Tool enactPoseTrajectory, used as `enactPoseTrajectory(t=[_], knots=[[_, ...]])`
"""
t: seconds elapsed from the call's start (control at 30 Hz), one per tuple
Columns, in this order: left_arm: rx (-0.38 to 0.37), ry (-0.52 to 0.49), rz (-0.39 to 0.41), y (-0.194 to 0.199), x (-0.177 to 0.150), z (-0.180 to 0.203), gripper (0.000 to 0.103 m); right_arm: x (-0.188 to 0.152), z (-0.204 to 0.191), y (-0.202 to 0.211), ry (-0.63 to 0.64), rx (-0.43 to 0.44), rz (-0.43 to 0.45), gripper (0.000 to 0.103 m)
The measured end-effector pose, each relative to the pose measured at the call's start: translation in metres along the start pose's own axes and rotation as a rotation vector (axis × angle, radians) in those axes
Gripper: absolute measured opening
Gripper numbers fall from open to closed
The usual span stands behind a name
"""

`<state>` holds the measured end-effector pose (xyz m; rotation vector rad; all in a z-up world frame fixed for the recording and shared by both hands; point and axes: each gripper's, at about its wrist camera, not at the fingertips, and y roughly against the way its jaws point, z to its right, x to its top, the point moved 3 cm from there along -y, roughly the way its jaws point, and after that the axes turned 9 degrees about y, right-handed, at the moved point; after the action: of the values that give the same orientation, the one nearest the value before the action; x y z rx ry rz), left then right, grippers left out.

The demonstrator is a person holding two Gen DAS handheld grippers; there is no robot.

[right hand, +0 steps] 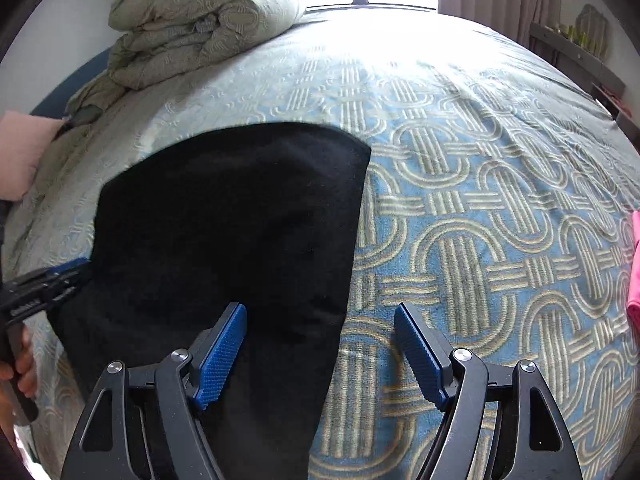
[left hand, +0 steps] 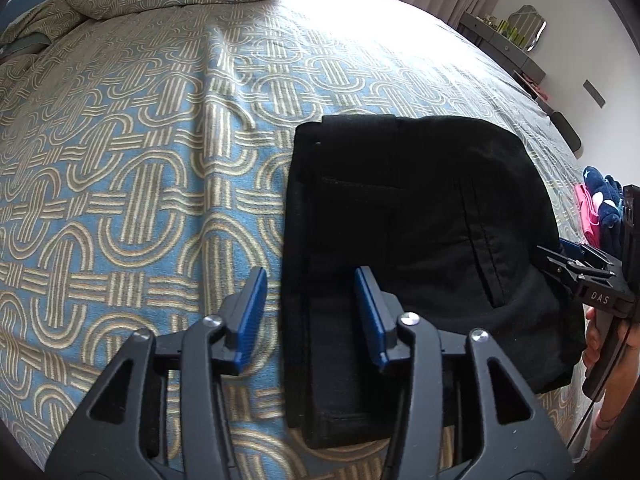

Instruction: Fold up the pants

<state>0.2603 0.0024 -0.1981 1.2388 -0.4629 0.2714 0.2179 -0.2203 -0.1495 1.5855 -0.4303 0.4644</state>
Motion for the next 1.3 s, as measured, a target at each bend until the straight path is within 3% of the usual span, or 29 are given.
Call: enactPoseTrajectory(t=[0.17,0.4,0.63,0.83,0.9,0.97,1.1,1.3], knots=[[-0.062,0.052,-0.021,-0.003,0.002,-0.011,0.052,0.003,-0.004,-0.001,0.001,-0.001,0.015,0.079],[-0.088,0.031,-0.032,-0.005,0.004,-0.013,0.053,0.015,-0.003,-0.005,-0.019,0.13,0.02,0.079],[-0.102,0.003,-0.045,-0.005,0.007,-0.012,0.054,0.021,-0.014,-0.012,-0.001,0.143,0.024,0.079],[-0.119,0.006,-0.06,-0.008,0.012,-0.003,0.06,0.041,-0.021,-0.02,0.014,0.116,0.018,0.08],[-0.129,-0.007,-0.068,-0.009,0.011,0.003,0.063,0.048,-0.018,-0.025,-0.018,0.126,0.013,0.08],[-0.136,-0.026,-0.094,-0.014,0.009,0.011,0.073,0.056,-0.009,-0.028,-0.091,0.162,0.017,0.08],[-0.095,-0.096,-0.074,-0.018,0.006,0.024,0.074,0.066,0.009,-0.042,-0.217,0.237,0.001,0.079],[-0.109,-0.094,-0.083,-0.019,0.01,0.022,0.074,0.056,0.003,-0.034,-0.172,0.224,-0.006,0.078]])
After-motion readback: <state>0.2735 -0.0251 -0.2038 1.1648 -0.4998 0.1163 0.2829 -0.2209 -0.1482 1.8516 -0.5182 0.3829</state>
